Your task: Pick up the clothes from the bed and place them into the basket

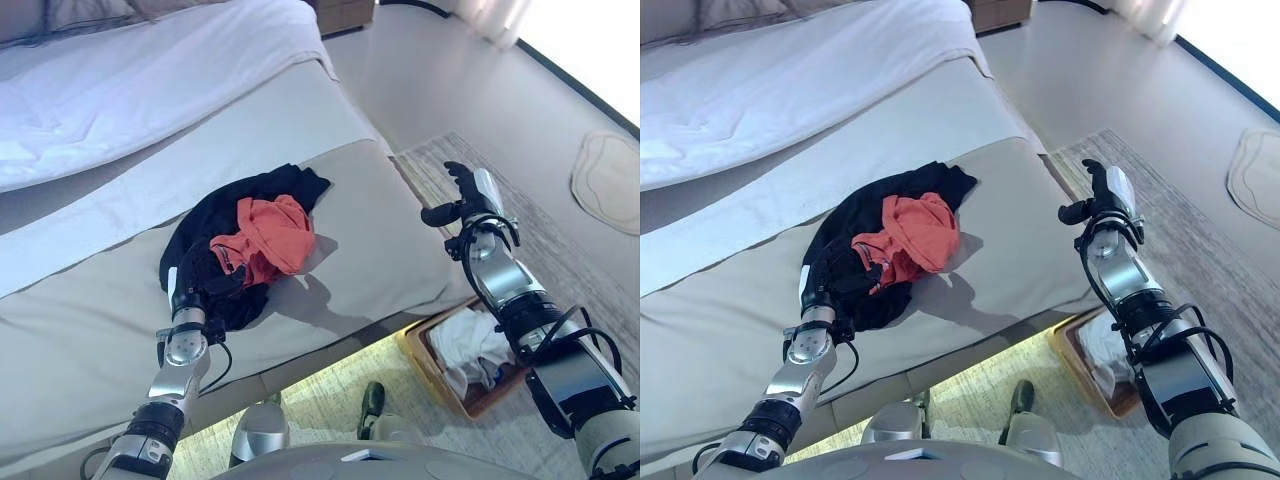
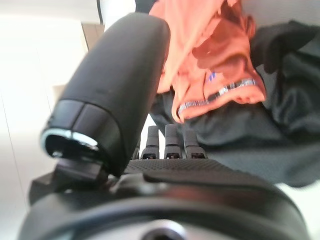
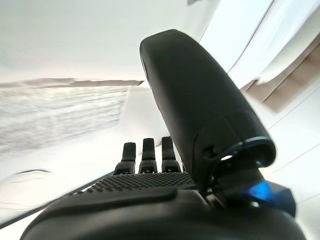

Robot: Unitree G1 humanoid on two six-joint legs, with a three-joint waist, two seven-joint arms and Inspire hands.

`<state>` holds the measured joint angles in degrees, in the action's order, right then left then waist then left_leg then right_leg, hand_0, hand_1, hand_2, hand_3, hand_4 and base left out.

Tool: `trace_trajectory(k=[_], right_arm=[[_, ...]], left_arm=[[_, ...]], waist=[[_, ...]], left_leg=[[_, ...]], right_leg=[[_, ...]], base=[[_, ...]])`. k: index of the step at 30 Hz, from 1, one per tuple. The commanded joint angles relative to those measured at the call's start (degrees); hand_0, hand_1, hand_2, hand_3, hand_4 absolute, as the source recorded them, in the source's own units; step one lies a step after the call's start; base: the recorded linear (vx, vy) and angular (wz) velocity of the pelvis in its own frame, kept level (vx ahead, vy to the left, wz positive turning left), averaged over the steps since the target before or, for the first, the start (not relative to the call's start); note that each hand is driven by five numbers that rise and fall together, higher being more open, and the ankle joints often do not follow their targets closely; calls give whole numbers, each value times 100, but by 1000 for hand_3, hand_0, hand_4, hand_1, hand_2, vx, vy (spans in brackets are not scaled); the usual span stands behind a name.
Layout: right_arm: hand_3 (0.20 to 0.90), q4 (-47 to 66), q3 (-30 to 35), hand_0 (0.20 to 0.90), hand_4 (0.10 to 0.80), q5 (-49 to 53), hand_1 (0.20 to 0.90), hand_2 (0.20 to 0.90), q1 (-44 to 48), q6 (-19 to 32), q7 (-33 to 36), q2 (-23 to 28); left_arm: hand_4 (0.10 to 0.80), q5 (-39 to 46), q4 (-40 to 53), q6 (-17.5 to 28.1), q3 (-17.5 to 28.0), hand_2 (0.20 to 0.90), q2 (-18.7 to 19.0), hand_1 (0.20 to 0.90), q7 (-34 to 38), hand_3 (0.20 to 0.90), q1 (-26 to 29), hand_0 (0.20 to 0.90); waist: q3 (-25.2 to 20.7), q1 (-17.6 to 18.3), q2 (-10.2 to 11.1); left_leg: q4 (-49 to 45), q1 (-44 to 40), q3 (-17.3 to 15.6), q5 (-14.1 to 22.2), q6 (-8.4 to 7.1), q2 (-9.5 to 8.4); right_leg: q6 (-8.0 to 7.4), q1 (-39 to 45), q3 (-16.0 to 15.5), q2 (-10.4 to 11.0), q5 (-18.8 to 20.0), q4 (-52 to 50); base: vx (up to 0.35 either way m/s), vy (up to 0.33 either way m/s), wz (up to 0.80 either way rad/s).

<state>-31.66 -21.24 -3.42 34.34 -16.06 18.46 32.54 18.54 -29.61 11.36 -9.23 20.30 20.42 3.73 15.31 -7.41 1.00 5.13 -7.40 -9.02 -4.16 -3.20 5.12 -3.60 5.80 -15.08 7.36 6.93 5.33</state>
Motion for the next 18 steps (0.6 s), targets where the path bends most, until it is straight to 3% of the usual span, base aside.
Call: trace_trajectory(k=[1,9,13,18], right_arm=[[900,-76,-498,900,800,-702,900,900,1185,348,298,350],[900,-274,-1141,900,800,-792,900,900,2164,-213,-363,563],[900,-536,-1454,900,800,-765,900,900,2835,-326,-662,536],[900,-745,-1781,900,800,-893,900,900,3266,-467,-911,417]], left_arm=[[800,-149,502,520,-304,900,323,900,11,900,36,900],[800,-332,815,647,-359,900,603,900,-168,900,165,900],[800,-156,942,784,-358,900,766,900,-123,900,402,900],[800,-175,1115,729,-329,900,842,900,-32,900,426,900]], waist=[[-515,-341,17],[-36,-812,-30],[620,-1024,-78],[1113,-1206,-54]], left_leg=[[-13,276,665,275,15,-86],[-410,976,1092,167,54,-202],[-1235,1674,1199,302,72,-330],[-2078,2168,1276,611,188,-495]], right_leg=[[-59,195,-244,189,-481,-206],[-6,-234,-610,429,-838,-1066],[86,-667,-661,637,-1016,-1654],[139,-963,-647,764,-1207,-2256]], base=[[30,45,19],[-36,52,31],[-163,30,34],[-56,2,12]])
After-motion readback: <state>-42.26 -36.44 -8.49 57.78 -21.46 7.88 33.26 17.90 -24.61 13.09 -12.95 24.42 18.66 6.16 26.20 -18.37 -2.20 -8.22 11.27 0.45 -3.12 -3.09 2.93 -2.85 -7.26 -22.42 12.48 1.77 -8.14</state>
